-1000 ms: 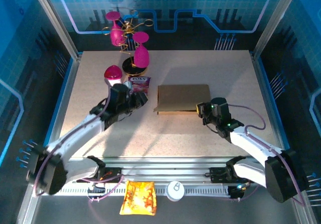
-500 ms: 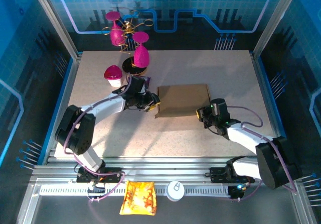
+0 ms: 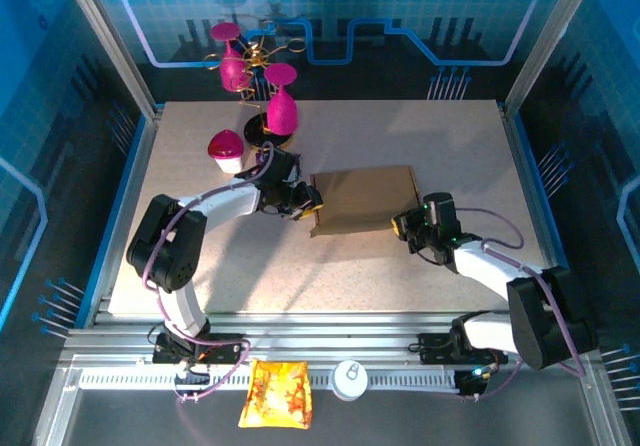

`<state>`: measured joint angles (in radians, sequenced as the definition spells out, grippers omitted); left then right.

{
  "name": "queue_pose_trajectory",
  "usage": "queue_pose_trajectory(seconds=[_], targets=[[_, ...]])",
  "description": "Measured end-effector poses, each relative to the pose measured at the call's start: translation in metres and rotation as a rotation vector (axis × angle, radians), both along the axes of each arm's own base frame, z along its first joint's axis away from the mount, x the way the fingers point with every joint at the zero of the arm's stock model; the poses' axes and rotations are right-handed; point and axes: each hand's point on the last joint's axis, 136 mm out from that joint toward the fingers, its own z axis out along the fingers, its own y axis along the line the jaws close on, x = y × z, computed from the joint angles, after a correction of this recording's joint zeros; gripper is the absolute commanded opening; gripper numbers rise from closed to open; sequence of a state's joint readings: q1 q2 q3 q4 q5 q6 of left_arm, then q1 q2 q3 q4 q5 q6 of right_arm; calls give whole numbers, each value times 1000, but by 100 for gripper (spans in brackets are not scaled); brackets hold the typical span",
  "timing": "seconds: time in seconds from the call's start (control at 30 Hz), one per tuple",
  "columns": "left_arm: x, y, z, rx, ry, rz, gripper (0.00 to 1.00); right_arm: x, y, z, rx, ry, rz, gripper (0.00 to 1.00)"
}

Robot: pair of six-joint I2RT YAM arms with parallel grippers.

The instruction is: Fold the paper box

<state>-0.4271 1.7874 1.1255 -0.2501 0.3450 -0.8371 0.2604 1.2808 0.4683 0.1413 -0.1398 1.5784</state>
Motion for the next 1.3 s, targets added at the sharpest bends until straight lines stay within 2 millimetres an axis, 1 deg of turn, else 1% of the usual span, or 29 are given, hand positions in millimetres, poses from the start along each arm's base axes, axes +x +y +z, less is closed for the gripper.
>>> queue_pose_trajectory(seconds=[0.07, 0.1, 0.17, 0.23, 0.3, 0.43, 0.47, 0.57, 0.67, 0.73, 0.8, 0.83, 0.9, 1.03, 1.07, 1.13, 1.17, 1.3], targets=[[0, 0, -1, 5, -2, -8, 34, -1, -1, -3, -22, 22, 15, 35], [1, -1, -2, 8, -4, -13, 34, -4, -2, -5, -36, 35, 27, 41], [5, -2, -4, 17, -8, -22, 35, -11, -7, -11, -73, 81, 48, 50], [6, -1, -5, 29, -11, -27, 35, -17, -12, -10, -122, 116, 79, 56], [7, 0, -4, 39, -16, -33, 36, -16, -17, 5, -177, 118, 118, 59], [10, 0, 0, 52, -30, -47, 35, -9, -31, 61, -306, 43, 181, 64], [11, -1, 3, 52, -35, -48, 35, -11, -38, 77, -346, 26, 189, 65], [17, -2, 9, 55, -54, -50, 36, -17, -63, 108, -453, -13, 180, 68], [18, -2, 12, 60, -62, -62, 36, -20, -93, 124, -554, -30, 153, 69], [19, -2, 12, 68, -62, -70, 38, -12, -106, 127, -589, -47, 153, 69], [19, -2, 12, 80, -61, -81, 39, 3, -114, 122, -593, -63, 161, 68], [20, -1, 12, 86, -59, -85, 39, 14, -116, 117, -585, -72, 173, 67], [20, 0, 10, 91, -53, -89, 39, 37, -118, 102, -561, -60, 218, 65], [21, 2, 3, 102, -41, -97, 35, 97, -110, 69, -500, -47, 366, 64], [22, 2, 0, 105, -37, -97, 34, 109, -108, 59, -483, -53, 397, 65], [24, 2, -5, 109, -29, -98, 32, 122, -104, 42, -440, -59, 439, 66], [24, 2, -9, 112, -21, -97, 31, 125, -103, 33, -411, -58, 459, 67], [26, 2, -10, 110, -26, -95, 29, 128, -103, 7, -328, -46, 504, 70]])
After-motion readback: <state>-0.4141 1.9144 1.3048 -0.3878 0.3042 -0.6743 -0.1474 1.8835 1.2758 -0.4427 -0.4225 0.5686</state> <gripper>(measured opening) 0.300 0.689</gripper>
